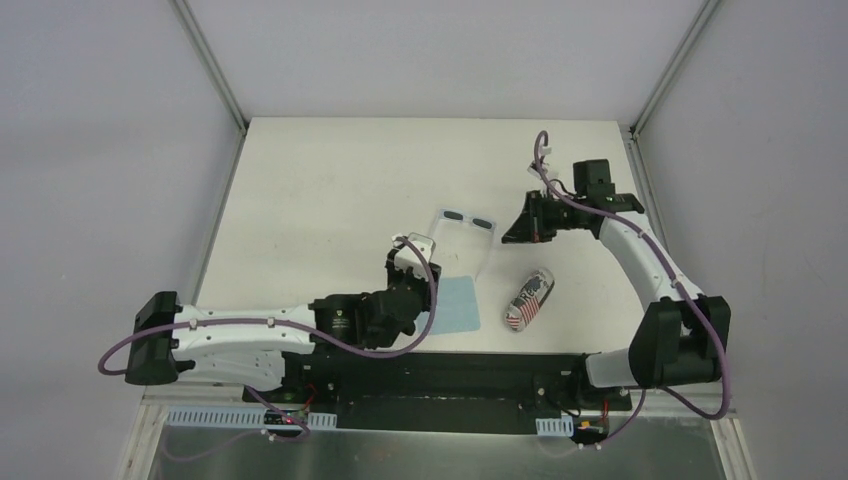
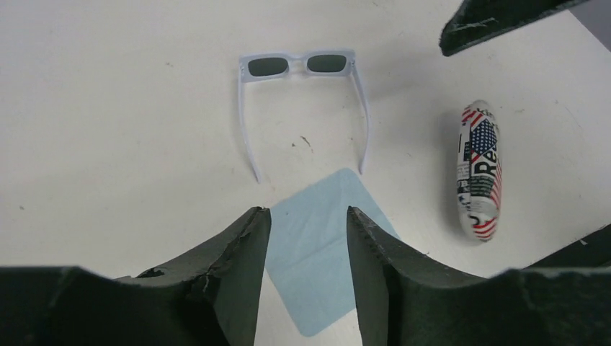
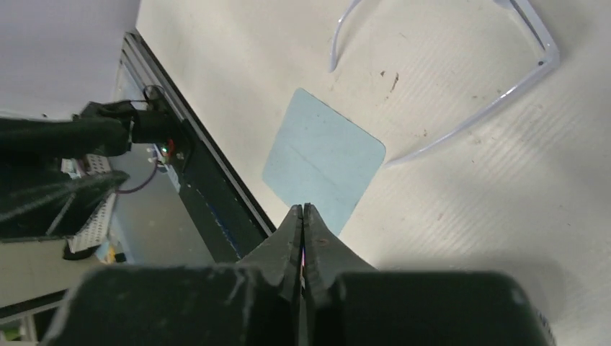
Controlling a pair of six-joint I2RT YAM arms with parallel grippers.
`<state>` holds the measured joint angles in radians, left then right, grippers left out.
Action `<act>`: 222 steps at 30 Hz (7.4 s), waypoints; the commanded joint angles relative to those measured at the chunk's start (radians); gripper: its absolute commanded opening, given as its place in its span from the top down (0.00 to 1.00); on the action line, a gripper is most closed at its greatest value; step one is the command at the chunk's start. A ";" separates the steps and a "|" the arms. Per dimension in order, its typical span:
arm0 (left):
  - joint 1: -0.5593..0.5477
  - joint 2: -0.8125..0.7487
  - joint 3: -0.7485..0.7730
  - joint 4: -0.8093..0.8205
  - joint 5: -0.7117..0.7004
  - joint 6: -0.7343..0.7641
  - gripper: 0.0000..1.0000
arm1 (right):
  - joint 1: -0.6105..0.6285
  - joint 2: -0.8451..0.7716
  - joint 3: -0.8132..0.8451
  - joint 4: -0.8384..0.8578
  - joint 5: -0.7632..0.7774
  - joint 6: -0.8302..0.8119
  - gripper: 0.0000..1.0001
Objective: Organize the sunglasses
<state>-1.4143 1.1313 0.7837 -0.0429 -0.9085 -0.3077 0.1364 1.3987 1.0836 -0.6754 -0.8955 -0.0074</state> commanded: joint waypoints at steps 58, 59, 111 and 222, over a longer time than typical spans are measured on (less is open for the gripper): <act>0.542 0.085 -0.031 -0.077 0.830 -0.410 0.15 | 0.330 -0.047 -0.342 0.079 0.817 -0.434 0.33; 0.542 0.083 -0.031 -0.077 0.829 -0.412 0.15 | 0.331 -0.057 -0.323 0.071 0.813 -0.434 0.40; 0.516 0.066 -0.172 0.783 1.272 -0.417 0.67 | 0.097 0.064 0.132 -0.770 -0.638 -0.885 0.56; 0.539 -0.026 0.100 -0.075 1.020 0.036 0.26 | -0.133 0.015 -0.064 -0.382 -0.694 -0.487 0.94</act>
<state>-0.8818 1.1675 0.6426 0.3122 0.0826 -0.6613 0.0067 1.4334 1.0306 -1.0515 -1.4864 -0.4904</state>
